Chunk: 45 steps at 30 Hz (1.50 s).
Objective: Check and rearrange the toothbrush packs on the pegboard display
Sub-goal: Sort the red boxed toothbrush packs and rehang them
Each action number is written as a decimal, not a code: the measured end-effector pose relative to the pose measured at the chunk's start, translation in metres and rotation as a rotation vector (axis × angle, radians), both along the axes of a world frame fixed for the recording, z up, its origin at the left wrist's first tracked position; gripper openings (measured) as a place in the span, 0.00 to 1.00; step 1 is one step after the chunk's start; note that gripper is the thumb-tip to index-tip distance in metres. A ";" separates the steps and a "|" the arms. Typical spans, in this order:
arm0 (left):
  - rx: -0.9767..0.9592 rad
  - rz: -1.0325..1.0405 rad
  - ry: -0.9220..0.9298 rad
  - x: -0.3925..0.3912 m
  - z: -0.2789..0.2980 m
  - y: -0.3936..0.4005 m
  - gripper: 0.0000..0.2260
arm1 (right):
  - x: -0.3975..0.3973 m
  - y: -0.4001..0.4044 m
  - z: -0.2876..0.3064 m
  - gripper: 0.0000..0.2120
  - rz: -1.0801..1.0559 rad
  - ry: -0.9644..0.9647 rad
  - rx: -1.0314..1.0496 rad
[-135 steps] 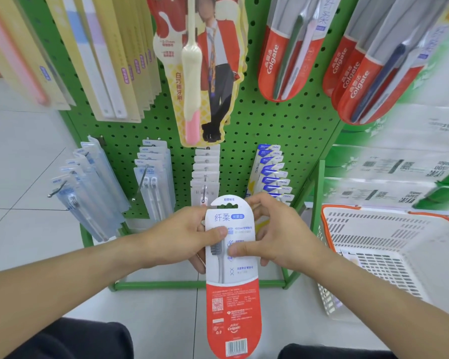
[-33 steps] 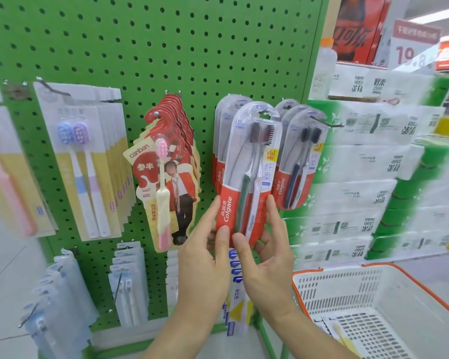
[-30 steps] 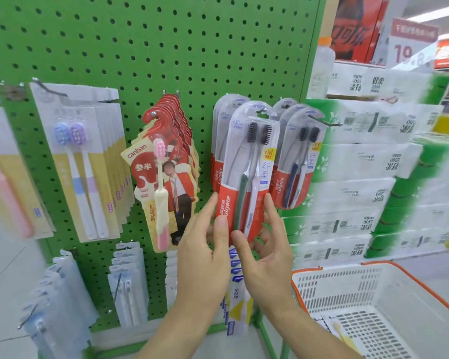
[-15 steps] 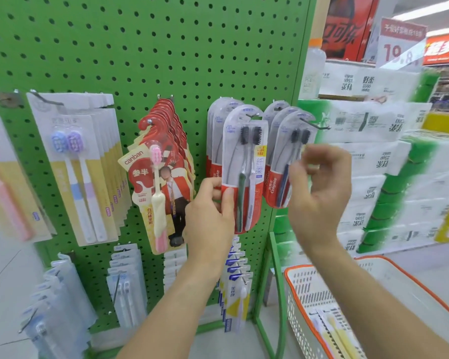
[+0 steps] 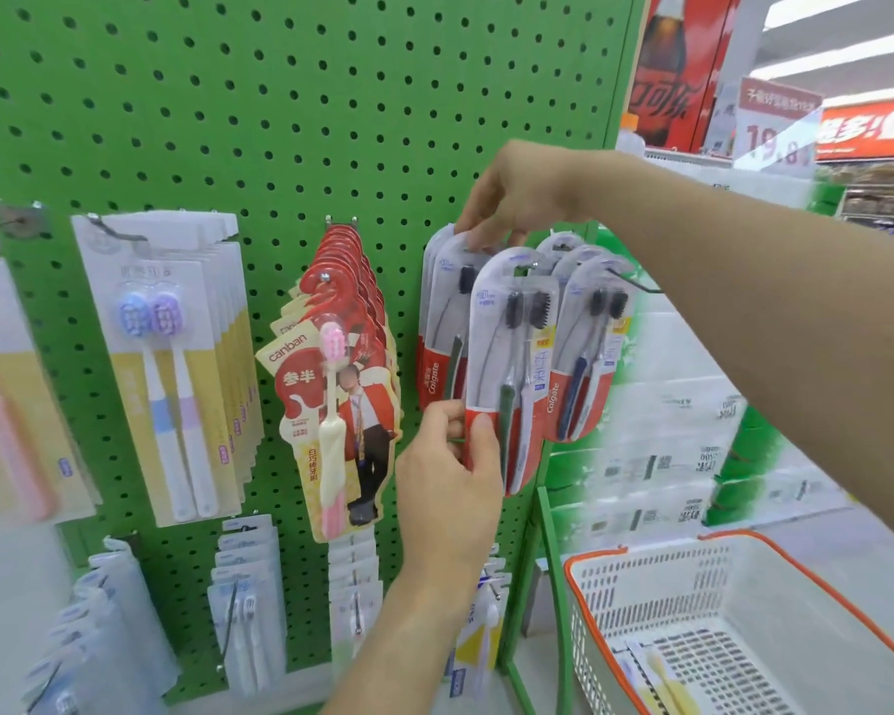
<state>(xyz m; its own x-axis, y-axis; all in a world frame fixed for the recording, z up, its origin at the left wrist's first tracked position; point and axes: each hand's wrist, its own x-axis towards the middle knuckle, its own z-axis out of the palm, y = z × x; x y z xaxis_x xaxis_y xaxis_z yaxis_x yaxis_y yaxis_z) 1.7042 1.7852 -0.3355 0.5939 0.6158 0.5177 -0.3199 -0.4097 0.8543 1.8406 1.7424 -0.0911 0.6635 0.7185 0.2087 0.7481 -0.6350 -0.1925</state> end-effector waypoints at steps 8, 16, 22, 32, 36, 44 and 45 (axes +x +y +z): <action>0.020 0.039 -0.021 -0.004 0.001 0.002 0.03 | -0.017 0.001 -0.004 0.07 0.081 -0.140 -0.011; 0.142 0.163 -0.099 -0.025 0.004 0.001 0.11 | -0.044 -0.002 -0.004 0.03 0.160 -0.350 -0.114; 0.157 0.176 -0.133 -0.045 0.018 0.005 0.08 | -0.065 -0.014 -0.013 0.08 0.200 -0.491 -0.147; 0.179 0.168 -0.171 -0.056 0.026 0.011 0.09 | -0.083 -0.047 -0.025 0.05 0.322 -0.375 0.174; 0.204 0.258 -0.224 -0.064 0.033 0.010 0.13 | -0.094 -0.052 -0.031 0.04 0.386 -0.374 0.191; 0.315 0.236 -0.399 -0.088 0.053 0.020 0.12 | -0.119 -0.057 -0.067 0.07 0.572 -0.492 0.420; 0.288 0.187 -0.404 -0.090 0.054 0.021 0.11 | -0.122 -0.056 -0.077 0.07 0.602 -0.481 0.462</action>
